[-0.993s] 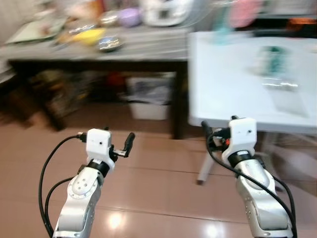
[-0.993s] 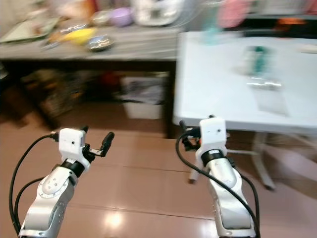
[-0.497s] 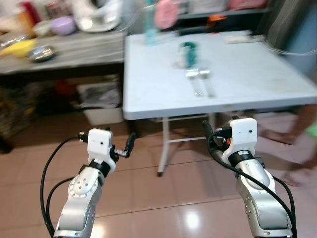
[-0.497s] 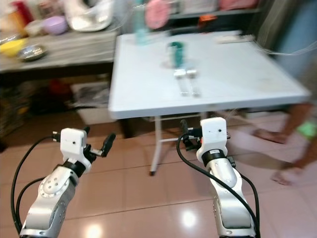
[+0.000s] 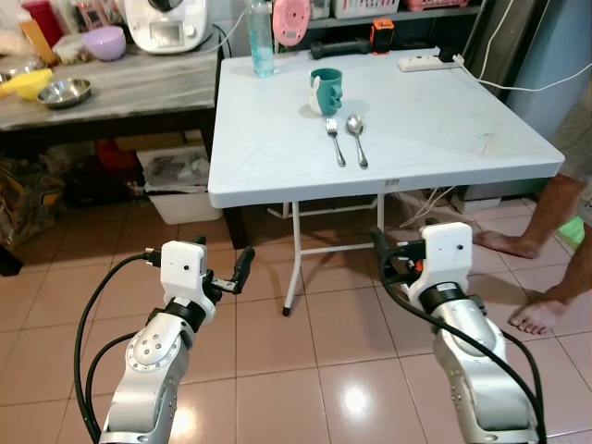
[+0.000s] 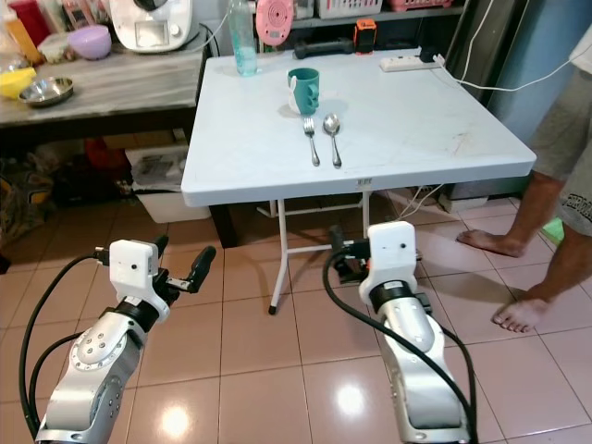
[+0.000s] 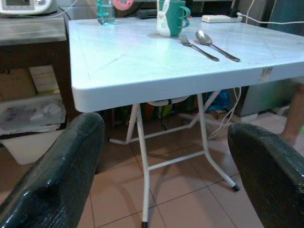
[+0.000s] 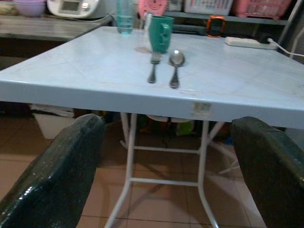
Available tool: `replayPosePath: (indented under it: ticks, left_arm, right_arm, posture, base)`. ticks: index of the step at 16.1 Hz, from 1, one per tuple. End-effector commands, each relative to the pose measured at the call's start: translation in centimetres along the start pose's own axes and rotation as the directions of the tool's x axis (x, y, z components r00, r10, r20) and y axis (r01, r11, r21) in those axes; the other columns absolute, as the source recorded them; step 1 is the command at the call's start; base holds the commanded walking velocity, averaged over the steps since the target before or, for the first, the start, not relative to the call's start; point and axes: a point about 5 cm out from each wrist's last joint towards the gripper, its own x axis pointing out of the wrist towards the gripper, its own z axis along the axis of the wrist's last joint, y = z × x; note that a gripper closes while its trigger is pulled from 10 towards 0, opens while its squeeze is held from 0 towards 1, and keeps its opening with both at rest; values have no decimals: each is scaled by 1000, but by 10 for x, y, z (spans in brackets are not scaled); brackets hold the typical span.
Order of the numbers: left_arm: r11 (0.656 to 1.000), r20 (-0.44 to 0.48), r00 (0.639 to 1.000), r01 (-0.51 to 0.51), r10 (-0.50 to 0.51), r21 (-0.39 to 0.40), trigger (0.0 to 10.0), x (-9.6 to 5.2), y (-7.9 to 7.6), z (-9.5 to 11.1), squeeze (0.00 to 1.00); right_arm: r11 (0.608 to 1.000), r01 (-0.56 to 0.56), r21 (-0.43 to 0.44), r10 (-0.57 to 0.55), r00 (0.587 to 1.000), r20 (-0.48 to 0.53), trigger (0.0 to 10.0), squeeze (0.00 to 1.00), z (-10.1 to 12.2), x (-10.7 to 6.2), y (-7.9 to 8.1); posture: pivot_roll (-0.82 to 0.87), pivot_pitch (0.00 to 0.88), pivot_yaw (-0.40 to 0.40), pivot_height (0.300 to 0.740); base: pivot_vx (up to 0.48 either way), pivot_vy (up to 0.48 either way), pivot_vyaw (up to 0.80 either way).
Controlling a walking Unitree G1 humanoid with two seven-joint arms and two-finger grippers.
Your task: Setting the table
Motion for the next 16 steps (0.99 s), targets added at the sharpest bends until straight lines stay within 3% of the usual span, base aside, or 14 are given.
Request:
replayPosePath:
  ticks: [1,7,11,16]
  left_arm:
    - [1000,17,1000,1,-1,9,10000,0,3,5,0]
    - [1000,14,1000,10,-10,6,10000,-2,1,5,0]
    - [1000,11,1000,12,-12,7,10000,-1,1,5,0]
    - [1000,4,1000,15,-15,6,10000,-1,-1,4,0]
  right_arm:
    - [1000,-5,5,5,1000,25,10000,0,5,0,2]
    - [1000,-2,13,2,1000,23,10000,0,5,0,1]
    - [1000,-4,15,4,1000,22,10000,0,5,0,1]
    - [1000,-5,19,5,1000,15,10000,0,3,0,2]
  posture:
    - [-40,81,57,740]
    - [-39,86,60,740]
    - [-39,86,60,740]
    - [-40,87,61,740]
  base:
    - [274,0,0]
    - [303,0,0]
    - [308,0,-630]
    - [307,0,-158]
